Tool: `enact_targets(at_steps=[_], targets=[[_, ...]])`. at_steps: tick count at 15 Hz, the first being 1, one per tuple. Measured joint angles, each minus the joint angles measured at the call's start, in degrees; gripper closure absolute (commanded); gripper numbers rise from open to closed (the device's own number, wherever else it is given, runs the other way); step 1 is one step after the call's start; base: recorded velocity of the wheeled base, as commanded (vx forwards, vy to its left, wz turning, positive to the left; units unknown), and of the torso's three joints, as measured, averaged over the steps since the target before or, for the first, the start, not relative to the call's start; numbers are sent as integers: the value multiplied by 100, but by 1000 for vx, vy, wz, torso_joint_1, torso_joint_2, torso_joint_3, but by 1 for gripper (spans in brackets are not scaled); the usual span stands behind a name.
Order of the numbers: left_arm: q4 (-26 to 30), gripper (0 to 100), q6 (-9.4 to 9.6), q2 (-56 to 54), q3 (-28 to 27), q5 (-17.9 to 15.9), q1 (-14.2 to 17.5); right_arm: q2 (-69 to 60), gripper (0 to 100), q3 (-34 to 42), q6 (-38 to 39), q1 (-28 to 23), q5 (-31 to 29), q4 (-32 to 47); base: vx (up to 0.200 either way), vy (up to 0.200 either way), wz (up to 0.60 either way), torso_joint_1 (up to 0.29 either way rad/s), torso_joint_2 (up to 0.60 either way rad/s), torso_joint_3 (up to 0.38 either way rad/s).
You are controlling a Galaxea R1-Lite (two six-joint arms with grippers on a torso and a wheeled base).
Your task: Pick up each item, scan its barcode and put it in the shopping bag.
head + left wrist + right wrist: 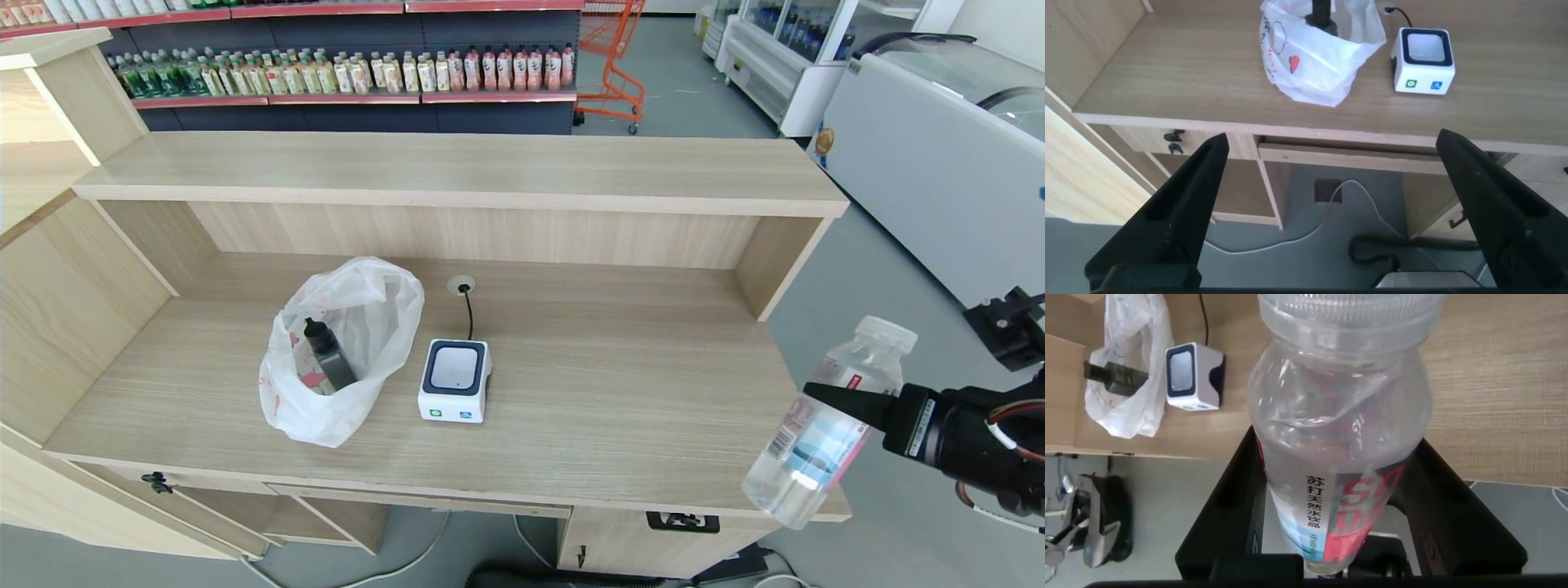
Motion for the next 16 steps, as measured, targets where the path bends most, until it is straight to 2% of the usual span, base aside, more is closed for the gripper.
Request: enact_targets(at_steps=[2, 8, 16], targets=[[0, 0, -4, 0, 0, 0, 0, -26, 100, -24, 0, -13, 16, -2, 0, 0, 0, 0, 0, 0], [0, 0, 0, 0, 0, -2, 7, -98, 100, -30, 334, -21, 30, 5, 0, 200, 0, 0, 0, 2], [0, 0, 18, -2, 0, 0, 5, -124, 100, 4, 372, -74, 27, 6, 0, 200, 0, 5, 4, 5]])
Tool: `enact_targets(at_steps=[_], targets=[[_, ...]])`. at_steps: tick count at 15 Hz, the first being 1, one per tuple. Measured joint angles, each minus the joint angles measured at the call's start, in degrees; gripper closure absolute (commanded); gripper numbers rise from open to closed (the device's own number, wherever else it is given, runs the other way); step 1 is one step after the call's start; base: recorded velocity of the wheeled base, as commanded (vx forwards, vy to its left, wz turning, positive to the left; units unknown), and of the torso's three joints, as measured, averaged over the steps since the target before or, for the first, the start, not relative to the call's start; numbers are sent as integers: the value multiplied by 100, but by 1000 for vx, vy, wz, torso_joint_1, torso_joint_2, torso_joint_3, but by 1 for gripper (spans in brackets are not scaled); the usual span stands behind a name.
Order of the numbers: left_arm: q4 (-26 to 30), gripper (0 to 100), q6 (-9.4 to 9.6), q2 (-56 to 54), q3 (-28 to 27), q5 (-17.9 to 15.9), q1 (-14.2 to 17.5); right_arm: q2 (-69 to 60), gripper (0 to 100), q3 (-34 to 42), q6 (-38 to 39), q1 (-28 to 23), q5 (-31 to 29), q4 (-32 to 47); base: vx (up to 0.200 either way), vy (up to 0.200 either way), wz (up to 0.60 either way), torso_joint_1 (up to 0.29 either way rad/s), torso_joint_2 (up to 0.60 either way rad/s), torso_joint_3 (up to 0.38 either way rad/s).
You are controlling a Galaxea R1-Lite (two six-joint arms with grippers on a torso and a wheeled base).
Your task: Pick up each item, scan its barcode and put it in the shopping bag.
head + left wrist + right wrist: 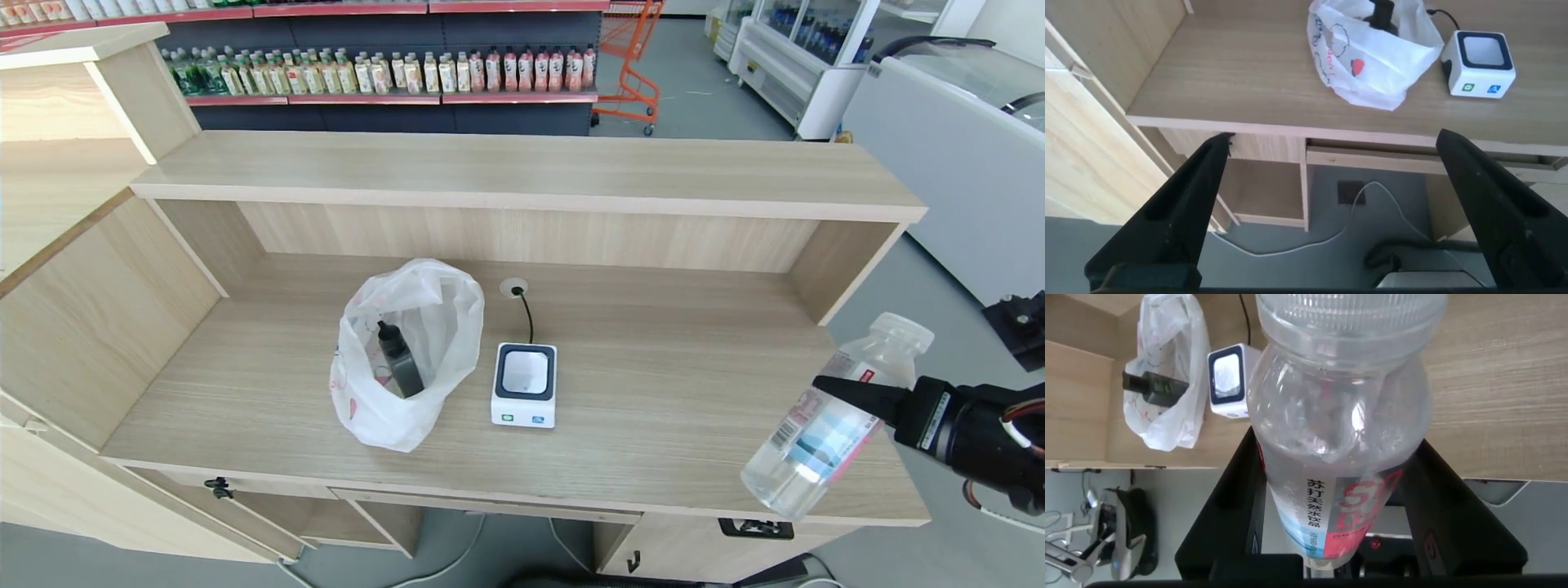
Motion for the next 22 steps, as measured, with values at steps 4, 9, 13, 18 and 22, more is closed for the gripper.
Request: enact_targets(at_steps=[4, 9, 13, 18, 22], targets=[[0, 0, 9, 2, 0, 0, -2, 44, 100, -41, 0, -60, 0, -11, 0, 200, 0, 1, 4, 2], [2, 0, 9, 2, 0, 0, 0, 184, 100, -246, -5, -82, -18, -22, 0, 160, 0, 0, 1, 2], [0, 0, 11, 2, 0, 0, -5, 361, 100, -505, -18, -160, -137, -17, 0, 0, 0, 0, 0, 0], [0, 0, 15, 0, 0, 0, 0, 407, 100, -527, -21, -160, -144, -4, 160, 0, 0, -1, 0, 2], [0, 0, 48, 2, 0, 0, 5, 457, 100, -522, -32, -195, -167, -4, 200, 0, 0, -1, 1, 2]])
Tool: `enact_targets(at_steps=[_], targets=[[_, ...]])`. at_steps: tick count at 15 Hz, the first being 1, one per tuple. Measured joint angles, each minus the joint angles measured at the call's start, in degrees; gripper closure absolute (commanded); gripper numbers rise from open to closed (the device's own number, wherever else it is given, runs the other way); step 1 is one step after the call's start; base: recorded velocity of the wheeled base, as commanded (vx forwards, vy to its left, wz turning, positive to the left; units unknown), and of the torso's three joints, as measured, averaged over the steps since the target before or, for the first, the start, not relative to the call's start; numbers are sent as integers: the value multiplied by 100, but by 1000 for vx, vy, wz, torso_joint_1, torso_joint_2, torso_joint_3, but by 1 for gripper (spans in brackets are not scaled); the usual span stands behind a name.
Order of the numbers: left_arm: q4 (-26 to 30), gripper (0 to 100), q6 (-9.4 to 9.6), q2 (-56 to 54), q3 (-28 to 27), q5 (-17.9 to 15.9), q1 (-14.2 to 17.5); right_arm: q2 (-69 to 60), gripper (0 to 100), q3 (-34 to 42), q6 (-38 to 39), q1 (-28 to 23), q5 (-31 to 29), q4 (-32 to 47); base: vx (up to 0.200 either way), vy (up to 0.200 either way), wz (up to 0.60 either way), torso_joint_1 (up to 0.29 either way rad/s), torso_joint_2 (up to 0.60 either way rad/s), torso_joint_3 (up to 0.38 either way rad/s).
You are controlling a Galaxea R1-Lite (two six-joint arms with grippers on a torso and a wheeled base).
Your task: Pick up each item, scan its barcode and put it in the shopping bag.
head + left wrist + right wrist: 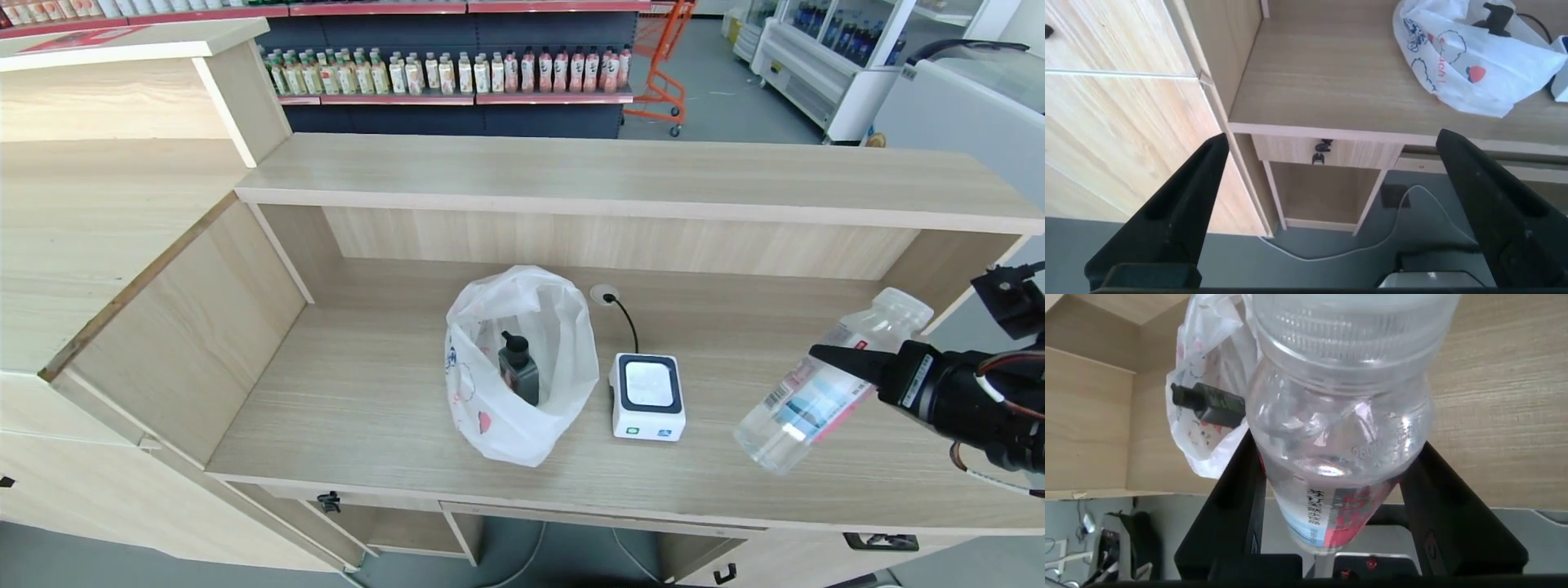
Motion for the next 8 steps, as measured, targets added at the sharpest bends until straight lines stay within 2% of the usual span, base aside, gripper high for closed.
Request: enact_targets(at_steps=[3, 6, 8], targets=[[0, 0, -52, 0, 0, 0, -11, 194, 100, -44, -9, 27, -484, -2, 0, 0, 0, 0, 0, 0], [0, 0, -57, 0, 0, 0, -10, 394, 100, -127, -22, 215, -574, 30, 0, 0, 0, 0, 0, 0], [0, 0, -61, 0, 0, 0, -10, 494, 100, -261, -85, 375, -594, 339, 0, 0, 0, 0, 0, 0]])
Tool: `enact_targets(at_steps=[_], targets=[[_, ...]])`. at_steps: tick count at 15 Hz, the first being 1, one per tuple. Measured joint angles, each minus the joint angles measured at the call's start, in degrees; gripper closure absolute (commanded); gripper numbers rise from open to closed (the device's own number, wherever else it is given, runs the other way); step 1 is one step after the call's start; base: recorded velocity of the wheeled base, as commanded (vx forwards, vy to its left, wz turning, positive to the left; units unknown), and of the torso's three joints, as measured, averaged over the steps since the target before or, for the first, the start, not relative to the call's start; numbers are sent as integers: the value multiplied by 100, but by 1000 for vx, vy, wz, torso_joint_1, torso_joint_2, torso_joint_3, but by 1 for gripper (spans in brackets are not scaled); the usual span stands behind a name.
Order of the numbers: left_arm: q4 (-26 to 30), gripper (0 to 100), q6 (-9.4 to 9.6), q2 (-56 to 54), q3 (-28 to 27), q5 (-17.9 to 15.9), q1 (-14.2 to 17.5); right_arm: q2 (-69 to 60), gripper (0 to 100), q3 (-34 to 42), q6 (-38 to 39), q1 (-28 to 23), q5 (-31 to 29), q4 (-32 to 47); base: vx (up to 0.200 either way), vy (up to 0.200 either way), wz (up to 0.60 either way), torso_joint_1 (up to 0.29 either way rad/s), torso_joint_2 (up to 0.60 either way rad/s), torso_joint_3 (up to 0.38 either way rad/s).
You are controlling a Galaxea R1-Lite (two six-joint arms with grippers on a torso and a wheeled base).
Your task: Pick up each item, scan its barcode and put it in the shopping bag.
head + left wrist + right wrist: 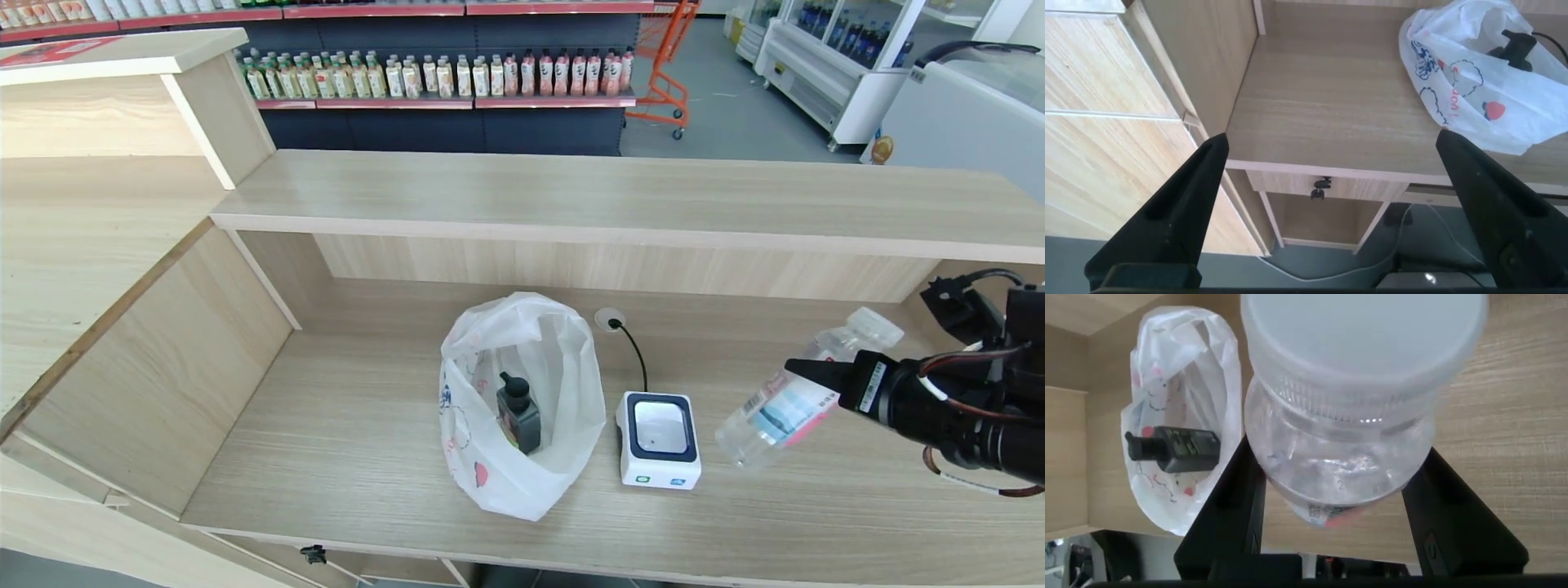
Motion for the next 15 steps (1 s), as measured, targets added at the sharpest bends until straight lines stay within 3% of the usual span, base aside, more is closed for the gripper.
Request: enact_targets(at_steps=[2, 7, 9, 15], targets=[[0, 0, -2, 0, 0, 0, 0, 118, 100, -325, -26, 243, -189, 446, 0, 0, 0, 0, 0, 0], [0, 0, -2, 0, 0, 0, 0, 734, 100, -985, -33, 669, -464, 669, 0, 0, 0, 0, 0, 0], [0, 0, -5, 0, 0, 0, 2, 879, 100, -1009, -35, 744, -557, 1059, 0, 0, 0, 0, 0, 0], [0, 0, -2, 0, 0, 0, 0, 1304, 100, -1206, -24, 779, -645, 1096, 0, 0, 0, 0, 0, 0]])
